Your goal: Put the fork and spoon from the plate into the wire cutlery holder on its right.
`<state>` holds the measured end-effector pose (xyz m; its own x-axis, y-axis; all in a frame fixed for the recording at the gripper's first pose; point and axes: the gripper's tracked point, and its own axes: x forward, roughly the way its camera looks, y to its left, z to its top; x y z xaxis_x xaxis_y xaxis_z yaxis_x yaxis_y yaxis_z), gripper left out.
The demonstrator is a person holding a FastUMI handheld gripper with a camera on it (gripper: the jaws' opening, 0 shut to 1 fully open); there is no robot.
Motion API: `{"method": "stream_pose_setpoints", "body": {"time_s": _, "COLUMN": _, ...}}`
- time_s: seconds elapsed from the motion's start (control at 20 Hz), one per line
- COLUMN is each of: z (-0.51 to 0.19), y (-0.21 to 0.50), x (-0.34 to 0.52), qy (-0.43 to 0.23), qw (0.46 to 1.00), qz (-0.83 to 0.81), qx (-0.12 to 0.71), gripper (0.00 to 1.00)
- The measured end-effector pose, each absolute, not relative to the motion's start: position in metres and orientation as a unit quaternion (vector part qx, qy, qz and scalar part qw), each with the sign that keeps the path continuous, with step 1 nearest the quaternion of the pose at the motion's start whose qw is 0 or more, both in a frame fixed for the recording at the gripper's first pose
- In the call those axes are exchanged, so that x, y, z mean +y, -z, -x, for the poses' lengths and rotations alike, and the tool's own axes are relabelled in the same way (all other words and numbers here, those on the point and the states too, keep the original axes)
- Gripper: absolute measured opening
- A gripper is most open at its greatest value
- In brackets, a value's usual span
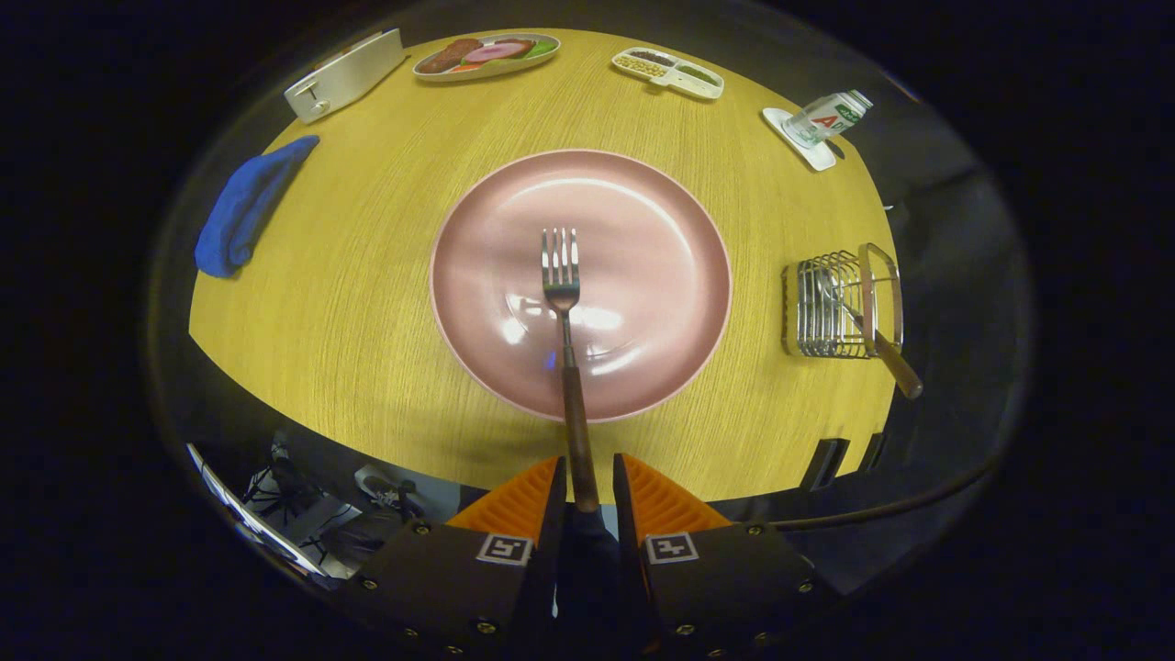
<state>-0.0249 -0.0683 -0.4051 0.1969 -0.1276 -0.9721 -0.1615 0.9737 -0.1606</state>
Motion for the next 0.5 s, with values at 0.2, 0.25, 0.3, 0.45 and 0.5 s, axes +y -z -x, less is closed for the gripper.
{"method": "stream_pose_setpoints", "body": {"time_s": 0.2, "z": 0.018, "y": 0.42, "x": -0.063, "qy": -0.022, "qw": 0.758, "qz": 0.122, "qx": 0.64, "gripper": 0.3}}
{"method": "stream_pose_setpoints", "body": {"time_s": 0.25, "z": 0.018, "y": 0.424, "x": -0.062, "qy": -0.024, "qw": 0.758, "qz": 0.12, "qx": 0.64, "gripper": 0.31}}
{"method": "stream_pose_setpoints", "body": {"time_s": 0.3, "z": 0.018, "y": 0.427, "x": -0.061, "qy": -0.025, "qw": 0.757, "qz": 0.119, "qx": 0.642, "gripper": 0.31}}
{"method": "stream_pose_setpoints", "body": {"time_s": 0.45, "z": 0.016, "y": 0.435, "x": -0.063, "qy": -0.021, "qw": 0.756, "qz": 0.12, "qx": 0.644, "gripper": 0.3}}
{"method": "stream_pose_setpoints", "body": {"time_s": 0.5, "z": 0.018, "y": 0.435, "x": -0.063, "qy": -0.021, "qw": 0.754, "qz": 0.12, "qx": 0.646, "gripper": 0.3}}
